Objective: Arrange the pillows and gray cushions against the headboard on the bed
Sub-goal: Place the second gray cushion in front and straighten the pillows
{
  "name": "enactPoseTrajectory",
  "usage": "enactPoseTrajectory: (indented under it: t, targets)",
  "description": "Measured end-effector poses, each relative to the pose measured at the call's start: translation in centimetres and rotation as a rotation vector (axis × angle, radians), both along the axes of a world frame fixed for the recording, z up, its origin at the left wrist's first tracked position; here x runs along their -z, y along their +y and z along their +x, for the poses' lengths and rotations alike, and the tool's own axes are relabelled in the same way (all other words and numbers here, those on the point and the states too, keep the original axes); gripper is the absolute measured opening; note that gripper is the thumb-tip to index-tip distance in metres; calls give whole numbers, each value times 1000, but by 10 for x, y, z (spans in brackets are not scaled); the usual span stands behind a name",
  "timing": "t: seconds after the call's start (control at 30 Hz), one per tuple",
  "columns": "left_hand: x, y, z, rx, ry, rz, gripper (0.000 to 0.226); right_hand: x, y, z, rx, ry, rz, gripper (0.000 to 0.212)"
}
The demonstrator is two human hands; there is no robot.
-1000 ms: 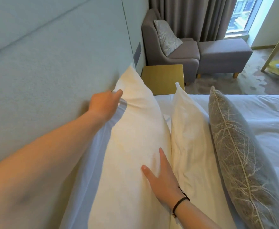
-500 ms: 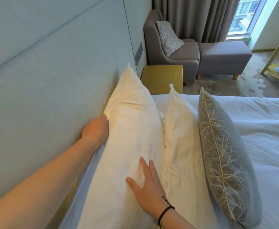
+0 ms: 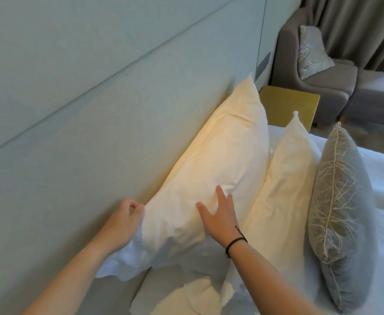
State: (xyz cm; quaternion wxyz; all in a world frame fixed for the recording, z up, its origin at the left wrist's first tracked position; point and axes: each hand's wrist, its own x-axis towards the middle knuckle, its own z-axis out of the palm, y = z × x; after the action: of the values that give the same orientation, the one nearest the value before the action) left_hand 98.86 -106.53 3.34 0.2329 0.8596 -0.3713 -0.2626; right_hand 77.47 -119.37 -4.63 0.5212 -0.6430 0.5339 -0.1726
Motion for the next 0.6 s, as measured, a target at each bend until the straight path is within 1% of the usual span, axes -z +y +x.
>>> enactPoseTrajectory:
  t: [0.07,0.13,0.23,0.3,0.37,0.47,0.6]
  targets:
    - [-10,19,4,3,-52,0,7,-3,9,2,-21,5,-2,86]
    - [-18,34,5,36,-173,35,5,-7,16,2,-49,4,-5,87]
    - [-26,48,-3,151,-538,143,10,-10,22,-1,-85,4,-26,87]
    - [-29,53,-8,206,-714,239,21,-10,24,-3,-111,8,-27,87]
    - [-31,57,-8,217,-790,321,27,-10,25,-6,-136,6,-19,87]
    - [-32,58,-5,228,-867,444,25,-10,24,-9,-166,3,-20,88]
    - [-26,55,-5,304,-939,617,27,-7,23,-13,-191,7,-22,86]
